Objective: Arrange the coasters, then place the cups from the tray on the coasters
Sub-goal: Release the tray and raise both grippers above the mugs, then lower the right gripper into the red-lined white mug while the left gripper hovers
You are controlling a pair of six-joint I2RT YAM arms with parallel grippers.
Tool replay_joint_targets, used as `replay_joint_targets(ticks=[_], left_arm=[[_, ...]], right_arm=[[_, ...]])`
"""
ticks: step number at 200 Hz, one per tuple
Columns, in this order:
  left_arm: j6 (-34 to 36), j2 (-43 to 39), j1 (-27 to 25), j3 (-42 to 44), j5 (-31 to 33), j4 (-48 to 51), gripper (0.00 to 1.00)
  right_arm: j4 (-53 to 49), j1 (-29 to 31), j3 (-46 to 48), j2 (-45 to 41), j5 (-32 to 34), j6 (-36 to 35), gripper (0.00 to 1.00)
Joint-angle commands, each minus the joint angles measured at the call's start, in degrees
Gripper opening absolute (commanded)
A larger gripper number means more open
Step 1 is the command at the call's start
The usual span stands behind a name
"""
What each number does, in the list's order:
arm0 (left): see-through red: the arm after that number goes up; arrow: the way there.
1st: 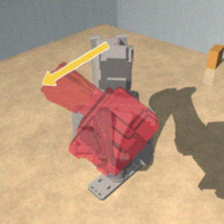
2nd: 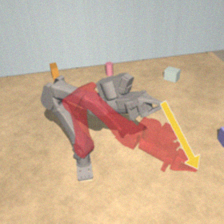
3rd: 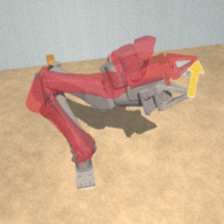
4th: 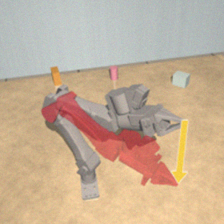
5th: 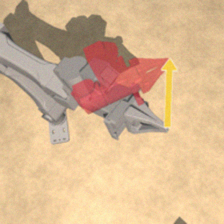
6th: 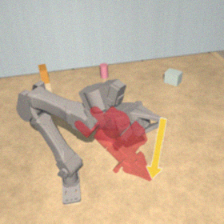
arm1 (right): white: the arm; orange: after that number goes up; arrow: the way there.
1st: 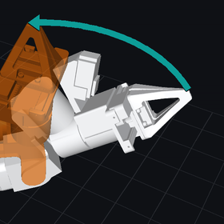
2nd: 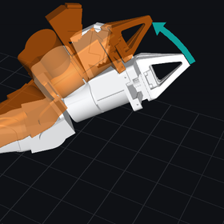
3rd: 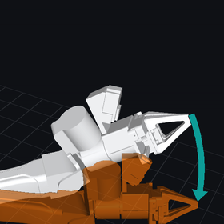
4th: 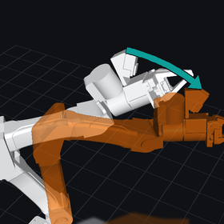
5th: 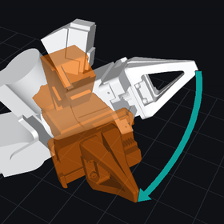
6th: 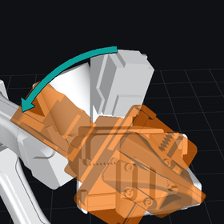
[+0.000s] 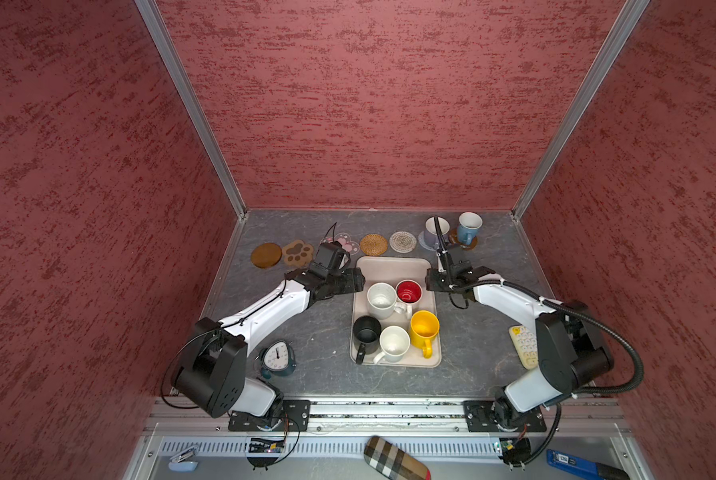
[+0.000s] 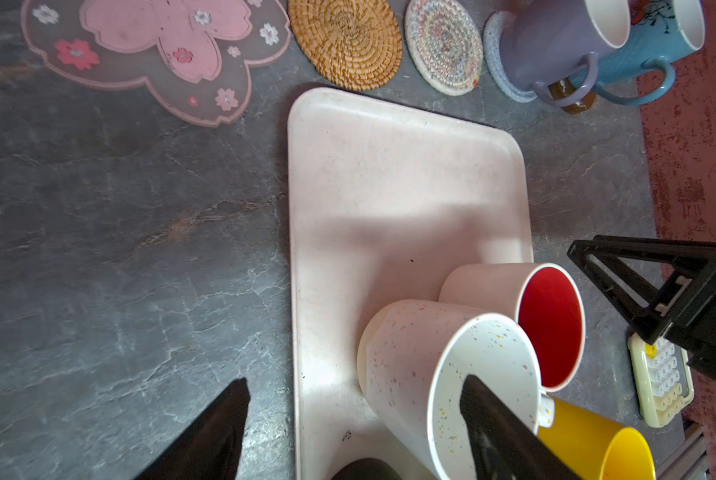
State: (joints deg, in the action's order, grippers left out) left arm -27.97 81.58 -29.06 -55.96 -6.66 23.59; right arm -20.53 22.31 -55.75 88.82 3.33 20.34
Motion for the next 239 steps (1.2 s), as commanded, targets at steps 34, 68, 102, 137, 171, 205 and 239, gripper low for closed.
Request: replay_joint_targets(ticks=[34,68,102,137,171,205,239], left_arm=[[1.16,-4.12,-2.73,-0.08,3.49,5.54,0.81],[0.92,-5.29,-2.85,1.11,4.02,4.90,0.82],[0.81,-4.79,-2.81,1.99,4.02,3.71,0.82],[0.72,-4.15,-2.78,2.94,3.94,2.31,0.83],[0.40,-4.43,-2.82,4.36,3.84,0.95,0.83],[0.12,-4.94,-2.73,6.06,4.03,-0.03,0.84],[-0.42,-5.34,-2.75,7.18,3.89,-0.79,0.85]], right_arm=[[-4.11,1.02,2.19,-6.82,-0.51,0.23,0.68],[-5.69,3.12,3.43,-9.04,-3.19,0.59,0.73],[-6.84,5.60,3.12,-8.74,-4.10,1.06,0.74],[-7.18,7.90,2.83,-7.32,-4.94,1.28,0.81],[-6.56,9.54,3.48,-6.42,-5.68,2.05,0.83],[-5.96,10.85,4.63,-6.40,-5.95,2.68,0.83],[-5.84,12.13,5.59,-5.85,-5.73,2.77,0.81]])
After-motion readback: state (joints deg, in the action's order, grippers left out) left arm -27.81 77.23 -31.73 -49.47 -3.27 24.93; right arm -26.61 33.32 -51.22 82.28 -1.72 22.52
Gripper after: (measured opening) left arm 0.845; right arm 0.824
